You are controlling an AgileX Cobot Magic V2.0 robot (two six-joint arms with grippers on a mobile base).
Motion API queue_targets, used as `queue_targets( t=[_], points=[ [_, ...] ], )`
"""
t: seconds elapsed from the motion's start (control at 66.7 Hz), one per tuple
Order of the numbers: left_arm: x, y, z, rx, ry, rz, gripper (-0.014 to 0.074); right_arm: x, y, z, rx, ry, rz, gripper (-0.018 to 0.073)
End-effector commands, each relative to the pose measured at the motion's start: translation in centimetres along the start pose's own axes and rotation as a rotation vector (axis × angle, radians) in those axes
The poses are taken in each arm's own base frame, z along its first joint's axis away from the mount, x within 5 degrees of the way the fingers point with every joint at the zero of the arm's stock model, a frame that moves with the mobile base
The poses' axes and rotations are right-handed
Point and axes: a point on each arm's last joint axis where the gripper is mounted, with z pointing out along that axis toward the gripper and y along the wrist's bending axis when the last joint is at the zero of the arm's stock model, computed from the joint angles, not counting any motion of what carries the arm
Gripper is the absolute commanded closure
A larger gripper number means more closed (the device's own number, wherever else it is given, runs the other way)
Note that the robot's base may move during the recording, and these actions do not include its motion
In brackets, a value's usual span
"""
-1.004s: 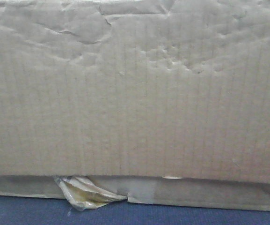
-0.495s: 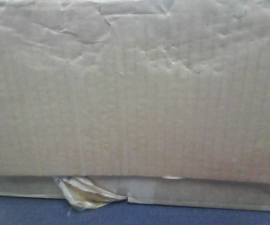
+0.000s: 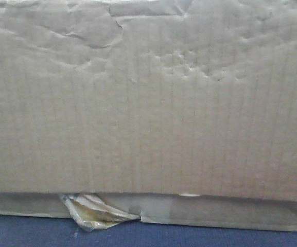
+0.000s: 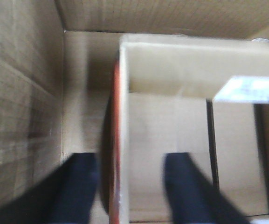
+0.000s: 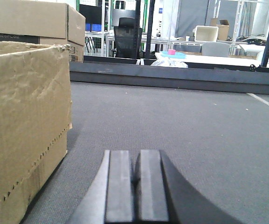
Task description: Stack two boxes on right shelf middle
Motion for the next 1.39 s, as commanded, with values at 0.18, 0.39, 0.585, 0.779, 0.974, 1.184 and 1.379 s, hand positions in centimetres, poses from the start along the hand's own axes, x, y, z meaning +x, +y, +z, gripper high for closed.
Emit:
queue_targets(
  t=[0.18, 0.39, 0.585, 0.779, 0.974, 1.184, 1.379],
  points=[
    [-0.4, -0.1, -0.7, 0.012, -0.032, -0.004, 0.0226, -0.3, 0.0, 0.0, 0.005, -0.031, -0.004, 0.0728],
    [-1.8, -0.2, -3.4, 0.038, -0.104, -0.019, 0.0226, -0.3, 0.0, 0.0, 0.005, -0.031, -0.004, 0.0728],
    [-3.1, 1.1, -7.9, 0.001, -0.212, -0.024, 0.0226, -0.3, 0.0, 0.0, 0.005, -0.031, -0.004, 0.0728],
    [-3.3, 2.6, -11.1, -0.027, -0.313, 0.055, 0.0226, -0.5, 0.0, 0.0, 0.006, -0.047, -0.01, 0.0728],
    [-3.5, 3.9, -11.3, -0.017, -0.3, 0.045, 0.0226, -2.5, 0.0, -0.3, 0.001, -0.095, -0.001, 0.0728],
    [-3.9, 5.5, -10.4, 0.012, -0.238, 0.046, 0.0226, -11.0, 0.0, -1.8, -0.015, -0.002, 0.002, 0.0728],
    [-4.1, 6.4, -9.8, -0.019, -0.225, 0.048, 0.0226, -16.7, 0.3, 0.1, -0.058, 0.26, 0.046, 0.0728]
  ],
)
